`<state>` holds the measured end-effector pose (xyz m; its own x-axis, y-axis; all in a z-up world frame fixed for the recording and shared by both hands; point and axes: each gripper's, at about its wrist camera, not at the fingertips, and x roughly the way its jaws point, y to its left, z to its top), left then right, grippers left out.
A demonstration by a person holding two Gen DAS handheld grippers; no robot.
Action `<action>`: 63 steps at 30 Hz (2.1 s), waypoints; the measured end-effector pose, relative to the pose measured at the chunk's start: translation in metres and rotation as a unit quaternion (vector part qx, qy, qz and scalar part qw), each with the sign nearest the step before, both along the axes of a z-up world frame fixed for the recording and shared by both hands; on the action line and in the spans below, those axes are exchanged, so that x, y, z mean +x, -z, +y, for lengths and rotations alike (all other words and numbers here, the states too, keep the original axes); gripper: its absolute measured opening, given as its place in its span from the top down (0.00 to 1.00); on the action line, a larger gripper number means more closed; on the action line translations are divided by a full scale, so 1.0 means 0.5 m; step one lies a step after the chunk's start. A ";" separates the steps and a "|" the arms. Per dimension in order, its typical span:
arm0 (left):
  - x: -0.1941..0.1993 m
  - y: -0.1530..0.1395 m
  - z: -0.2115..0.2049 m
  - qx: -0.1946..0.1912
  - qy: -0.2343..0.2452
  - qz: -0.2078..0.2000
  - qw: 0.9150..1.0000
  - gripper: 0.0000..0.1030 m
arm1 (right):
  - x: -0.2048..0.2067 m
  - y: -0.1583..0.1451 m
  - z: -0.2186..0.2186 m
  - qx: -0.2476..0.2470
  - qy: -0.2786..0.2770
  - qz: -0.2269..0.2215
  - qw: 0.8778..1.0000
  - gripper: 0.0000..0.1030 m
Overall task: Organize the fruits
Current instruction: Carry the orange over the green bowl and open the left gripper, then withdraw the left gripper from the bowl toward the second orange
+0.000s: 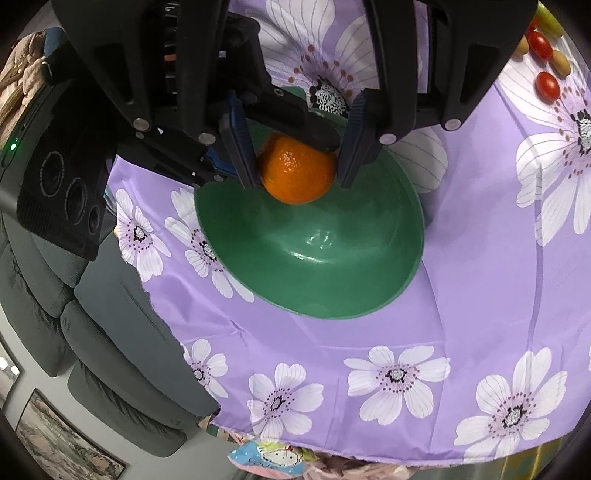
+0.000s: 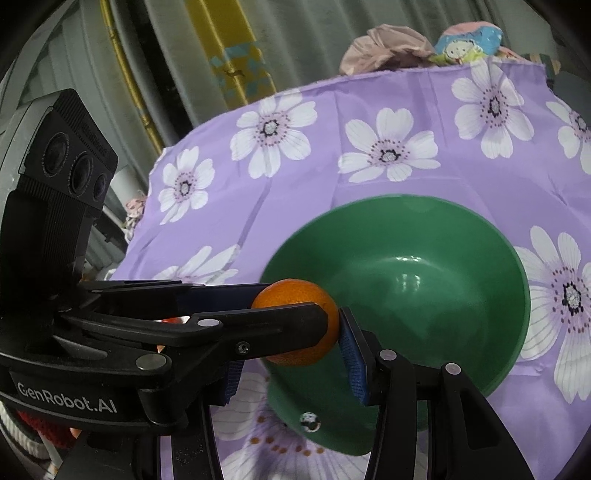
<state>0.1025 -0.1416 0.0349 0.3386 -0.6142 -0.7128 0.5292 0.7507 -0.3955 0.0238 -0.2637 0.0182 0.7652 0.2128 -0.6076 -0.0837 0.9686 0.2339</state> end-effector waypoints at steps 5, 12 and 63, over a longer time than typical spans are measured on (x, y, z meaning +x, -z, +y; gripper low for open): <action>0.010 0.019 -0.003 0.000 0.002 0.016 1.000 0.57 | 0.007 0.015 -0.008 0.004 0.002 0.021 1.000 0.53; 0.017 0.030 -0.007 0.001 -0.001 0.025 1.000 0.57 | 0.014 0.018 -0.005 -0.015 0.010 0.030 0.999 0.52; -0.213 0.094 0.384 0.032 -0.197 0.077 0.977 0.49 | -0.129 0.031 0.199 -0.059 -0.161 0.058 0.984 0.52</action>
